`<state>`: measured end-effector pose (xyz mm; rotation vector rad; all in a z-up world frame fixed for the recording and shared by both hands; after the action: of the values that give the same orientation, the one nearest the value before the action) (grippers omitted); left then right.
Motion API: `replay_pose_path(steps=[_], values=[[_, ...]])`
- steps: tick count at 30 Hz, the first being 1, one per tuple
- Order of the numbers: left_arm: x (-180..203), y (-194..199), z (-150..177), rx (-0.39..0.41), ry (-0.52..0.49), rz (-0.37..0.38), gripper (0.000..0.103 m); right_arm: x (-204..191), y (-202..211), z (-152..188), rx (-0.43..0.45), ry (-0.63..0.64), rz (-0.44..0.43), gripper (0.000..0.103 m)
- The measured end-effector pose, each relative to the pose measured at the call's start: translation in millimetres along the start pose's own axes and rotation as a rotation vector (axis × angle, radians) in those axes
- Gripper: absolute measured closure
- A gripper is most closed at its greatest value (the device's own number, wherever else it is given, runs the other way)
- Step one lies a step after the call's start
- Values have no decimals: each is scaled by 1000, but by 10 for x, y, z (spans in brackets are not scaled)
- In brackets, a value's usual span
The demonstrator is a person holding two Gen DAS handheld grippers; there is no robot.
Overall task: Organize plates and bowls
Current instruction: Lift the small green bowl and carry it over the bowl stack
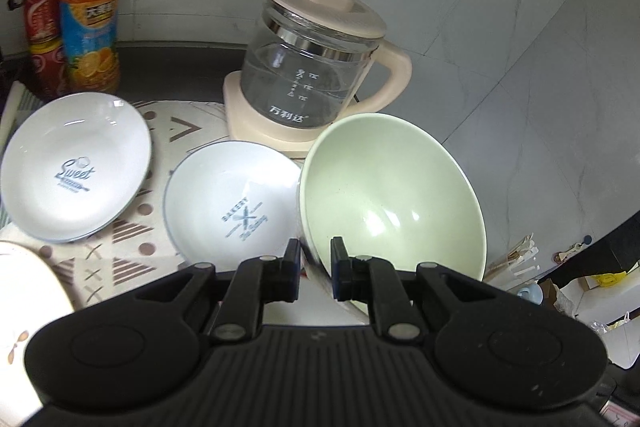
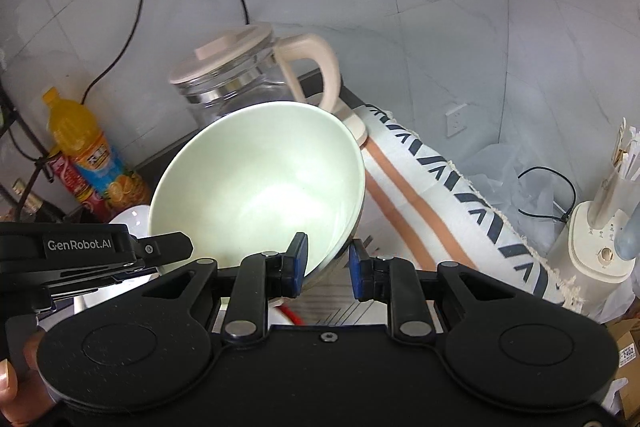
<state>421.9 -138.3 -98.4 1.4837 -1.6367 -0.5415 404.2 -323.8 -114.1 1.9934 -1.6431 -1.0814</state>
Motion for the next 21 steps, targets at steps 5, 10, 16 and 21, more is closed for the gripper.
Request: replay_pose_path(steps=[5,10,16,21], values=[[-122,168,117,4,3,-2,90,-122,113,125,12,13,-5,81],[-268,304,263,-3,13,-2,90,-242,218,282,9,15,-5,81],[-436,396,481,-23,30,-2,90,-337,316,504,-3,22,-3,81],[-559,419,649,-50,53,-4,90,-403,347,697,-27,31,9,81]])
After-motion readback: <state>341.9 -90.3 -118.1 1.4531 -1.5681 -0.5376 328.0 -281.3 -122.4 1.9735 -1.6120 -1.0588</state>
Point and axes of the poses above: each gripper's, at about its wrist camera, not at the fingertips, and y roughly against the way its jaws point, x to its right, z to its underside, the point moved 4 cm from there along -y, roughly the way its jaws point, and after that the axes turned 5 degrees about -z, right-handed, at the moved point
